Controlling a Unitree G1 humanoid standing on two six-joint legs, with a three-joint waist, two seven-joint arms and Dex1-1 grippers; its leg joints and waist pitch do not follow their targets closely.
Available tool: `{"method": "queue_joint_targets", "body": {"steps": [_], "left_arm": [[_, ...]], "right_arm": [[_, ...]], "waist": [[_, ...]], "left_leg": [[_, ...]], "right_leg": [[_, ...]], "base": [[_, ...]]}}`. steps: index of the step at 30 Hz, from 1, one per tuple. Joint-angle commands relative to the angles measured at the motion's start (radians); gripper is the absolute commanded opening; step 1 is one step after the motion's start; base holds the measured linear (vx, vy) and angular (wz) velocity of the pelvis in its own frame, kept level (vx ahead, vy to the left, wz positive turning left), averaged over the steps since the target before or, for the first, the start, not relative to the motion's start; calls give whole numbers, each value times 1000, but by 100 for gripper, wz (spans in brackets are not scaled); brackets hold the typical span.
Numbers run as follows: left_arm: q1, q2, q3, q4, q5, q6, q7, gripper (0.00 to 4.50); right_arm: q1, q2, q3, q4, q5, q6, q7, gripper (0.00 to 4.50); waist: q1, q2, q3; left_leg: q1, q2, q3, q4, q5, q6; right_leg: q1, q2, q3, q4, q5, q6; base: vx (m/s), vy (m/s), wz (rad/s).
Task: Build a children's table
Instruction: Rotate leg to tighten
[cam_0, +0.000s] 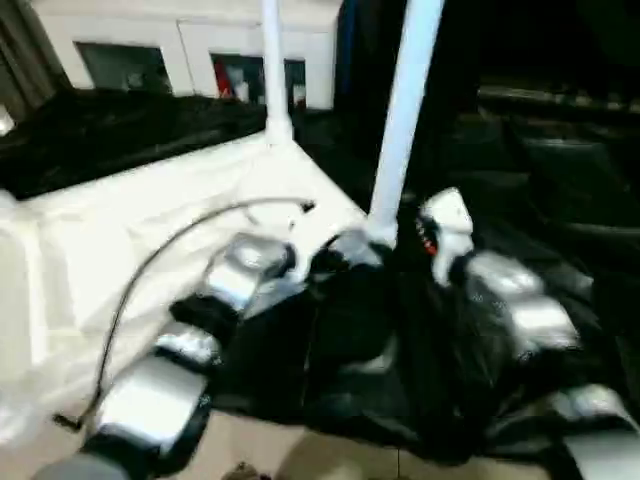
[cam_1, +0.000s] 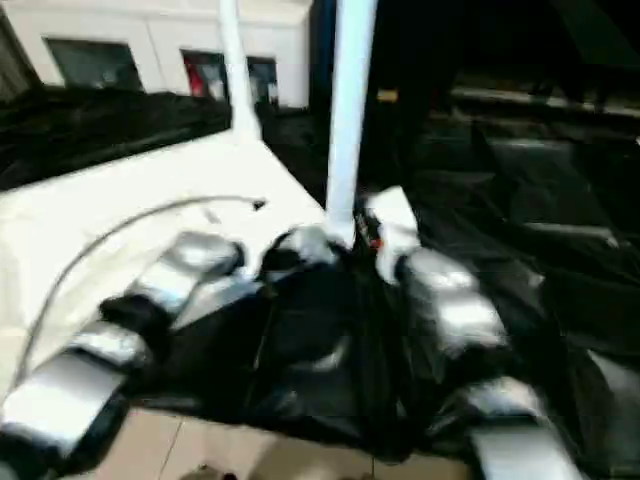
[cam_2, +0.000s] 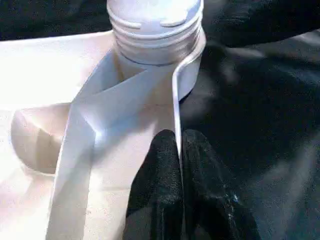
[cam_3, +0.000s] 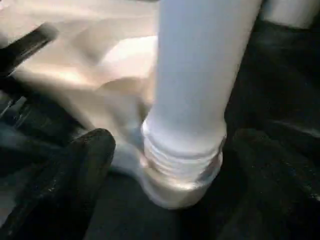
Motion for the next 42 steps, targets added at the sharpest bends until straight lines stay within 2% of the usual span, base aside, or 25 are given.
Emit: {"method": "queue_joint_targets", "body": {"steps": [1, 2, 3, 5, 7, 8, 9, 12, 13, 14, 18, 21, 22, 27, 33, 36, 38, 40, 41, 42], "left_arm": [[26, 12, -21, -102, -48, -55, -146, 0], [42, 25, -33, -144, -65, -35, -205, 0], [42, 25, -33, -144, -65, -35, -205, 0], [85, 68, -89, -263, -77, 20, -325, 0], [97, 77, -98, -291, -78, 19, -346, 0], [100, 78, -95, -294, -78, 18, -347, 0], [101, 78, -91, -294, -77, 17, -345, 0], [102, 78, -85, -293, -72, 17, -341, 0], [104, 81, -81, -297, -66, 19, -339, 0], [109, 88, -82, -308, -67, 26, -340, 0], [121, 105, -82, -337, -70, 44, -340, 0], [124, 108, -79, -341, -71, 48, -341, 0], [124, 108, -78, -339, -71, 47, -341, 0], [129, 112, -76, -346, -69, 56, -342, 0], [132, 115, -78, -350, -70, 63, -346, 0], [135, 115, -77, -353, -71, 68, -347, 0], [131, 108, -71, -345, -70, 75, -328, 0], [111, 84, -55, -305, -54, 91, -251, 0], [67, 38, -25, -217, -26, 118, -97, 0], [67, 38, -25, -217, -26, 118, -97, 0]], "right_arm": [[20, -28, 35, -64, 13, 26, 93, 426], [27, -39, 44, -73, 9, 27, 113, 426], [27, -39, 44, -73, 9, 27, 113, 426], [44, -58, 71, -106, 9, 35, 191, 426], [53, -64, 86, -133, 20, 58, 225, 426], [56, -69, 95, -142, 20, 60, 238, 426], [57, -72, 102, -145, 19, 61, 247, 426], [55, -73, 105, -142, 18, 71, 256, 426], [55, -75, 111, -140, 9, 64, 263, 426], [55, -75, 109, -139, 9, 65, 267, 408], [51, -70, 94, -140, 17, 74, 273, 398], [50, -72, 91, -142, 21, 76, 274, 357], [51, -72, 91, -142, 23, 76, 274, 338], [57, -69, 88, -139, 24, 75, 272, 302], [62, -61, 84, -134, 24, 78, 265, 278], [68, -56, 90, -121, 9, 82, 243, 275], [64, -42, 82, -94, -5, 85, 195, 275], [50, -15, 62, -46, -20, 94, 109, 274], [27, 33, 29, 26, -32, 114, -26, 274], [27, 33, 29, 26, -32, 114, -26, 274]], "waist": [[5, -7, -76], [5, -4, -74], [4, -4, -74], [8, 1, -74], [13, 3, -72], [21, 4, -73], [22, 1, -72], [19, 2, -71], [19, -2, -72], [18, -2, -72], [19, -4, -75], [18, -4, -76], [18, -3, -76], [18, -1, -75], [18, -2, -76], [18, 1, -76], [15, 0, -76], [12, 1, -75], [6, 1, -72], [2, 1, -72]], "left_leg": [[12, 18, 0, -61, -154, 96], [12, 21, -1, -63, -168, 88], [13, 22, 0, -64, -175, 80], [20, 27, 1, -66, -193, 67], [21, 29, 3, -67, -202, 63], [25, 30, 5, -67, -212, 59], [26, 28, 6, -67, -217, 53], [18, 26, 2, -71, -223, 39], [16, 24, 2, -71, -219, 35], [16, 24, 2, -70, -212, 36], [13, 24, 2, -67, -179, 45], [12, 22, 3, -64, -154, 55], [13, 22, 3, -65, -156, 56], [14, 23, 3, -66, -171, 50], [13, 22, 3, -64, -161, 49], [14, 21, 3, -64, -161, 49], [13, 21, 3, -65, -165, 45], [14, 20, 3, -66, -178, 37], [13, 18, 4, -67, -188, 27], [15, 16, 3, -67, -198, 17]], "right_leg": [[69, -49, 38, -68, -2, -273], [68, -50, 39, -69, -23, -274], [66, -50, 39, -69, -38, -276], [60, -51, 40, -68, -58, -283], [55, -48, 41, -69, -65, -280], [52, -48, 42, -70, -69, -277], [51, -47, 43, -70, -72, -273], [56, -50, 42, -72, -107, -254], [57, -51, 42, -72, -110, -247], [57, -52, 43, -73, -107, -242], [59, -52, 42, -67, -74, -244], [59, -50, 42, -64, -38, -251], [58, -50, 41, -65, -41, -251], [58, -50, 41, -67, -68, -247], [59, -49, 41, -64, -46, -250], [58, -49, 41, -65, -44, -252], [59, -49, 41, -65, -48, -251], [56, -49, 41, -68, -71, -249], [55, -47, 41, -70, -91, -245], [54, -47, 41, -72, -108, -244]], "base": [[0, 0, 0], [0, 0, 0], [0, 0, 0], [0, 0, 0], [0, 0, 0], [0, 0, 0], [0, 0, 0], [0, 0, 0], [0, 0, 0], [0, 0, 0], [0, 0, 0], [0, 0, 0], [0, 0, 0], [0, 0, 0], [0, 0, 0], [0, 0, 0], [0, 0, 0], [0, 0, 0], [0, 0, 0], [0, 0, 0]]}}
